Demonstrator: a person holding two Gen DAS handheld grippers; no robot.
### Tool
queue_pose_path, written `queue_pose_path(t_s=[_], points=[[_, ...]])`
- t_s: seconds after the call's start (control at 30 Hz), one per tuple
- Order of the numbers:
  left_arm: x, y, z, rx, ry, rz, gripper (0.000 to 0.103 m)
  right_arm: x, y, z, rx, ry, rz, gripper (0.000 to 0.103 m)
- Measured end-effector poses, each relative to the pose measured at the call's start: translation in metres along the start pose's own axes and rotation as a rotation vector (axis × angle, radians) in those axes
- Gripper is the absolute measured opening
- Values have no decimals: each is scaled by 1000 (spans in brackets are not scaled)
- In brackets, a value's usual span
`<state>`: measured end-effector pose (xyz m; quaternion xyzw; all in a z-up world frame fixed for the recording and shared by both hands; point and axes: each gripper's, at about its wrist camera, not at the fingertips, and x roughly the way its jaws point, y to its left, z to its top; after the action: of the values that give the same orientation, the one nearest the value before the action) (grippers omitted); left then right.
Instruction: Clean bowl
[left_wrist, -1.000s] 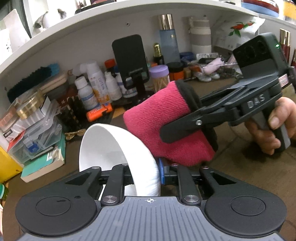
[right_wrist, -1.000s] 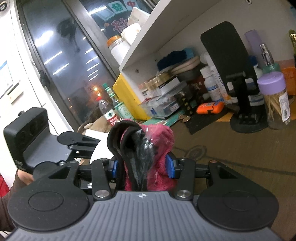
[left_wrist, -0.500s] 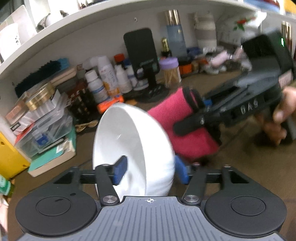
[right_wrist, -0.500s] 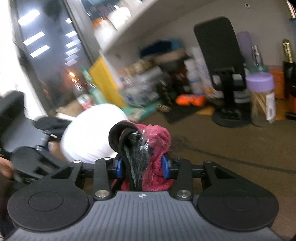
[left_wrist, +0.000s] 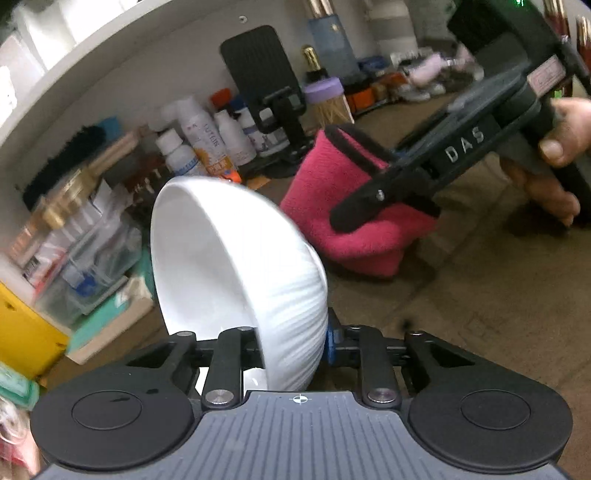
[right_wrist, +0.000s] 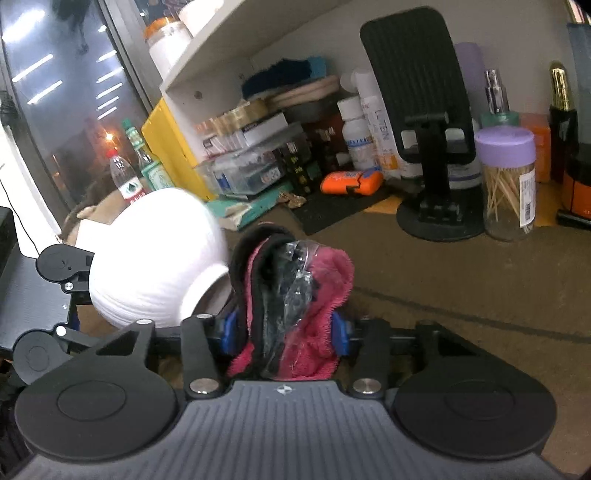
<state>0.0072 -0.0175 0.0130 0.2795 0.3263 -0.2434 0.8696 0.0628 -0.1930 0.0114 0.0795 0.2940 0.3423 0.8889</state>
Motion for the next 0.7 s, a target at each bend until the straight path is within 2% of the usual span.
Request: queue_pose_path(t_s=[0.07,0.13,0.2,0.3,0.43,0.6,0.7], points=[[-5,4,1,-49,-12,-68,22,-6,2,2,-29,-42,-1,42],[-11,4,0,-98,-32,-125,22,-16,-3,6,-3,-101,64,42],[-14,3,-2,-137,-45,-154,22,-30,-6,11,45,-159,138,42],[-13,7,-5,-221,-69,-188,22,-35,-13,13,132,-179,204,40],[-11,16,0,-265,-68,-192,23,-34,-12,9,173,-146,281,39],[-6,31,5,-297,-57,-192,25,-37,19,2,77,-90,392,39],[-6,32,6,-279,-45,-205,25,-36,33,2,23,-81,412,39]])
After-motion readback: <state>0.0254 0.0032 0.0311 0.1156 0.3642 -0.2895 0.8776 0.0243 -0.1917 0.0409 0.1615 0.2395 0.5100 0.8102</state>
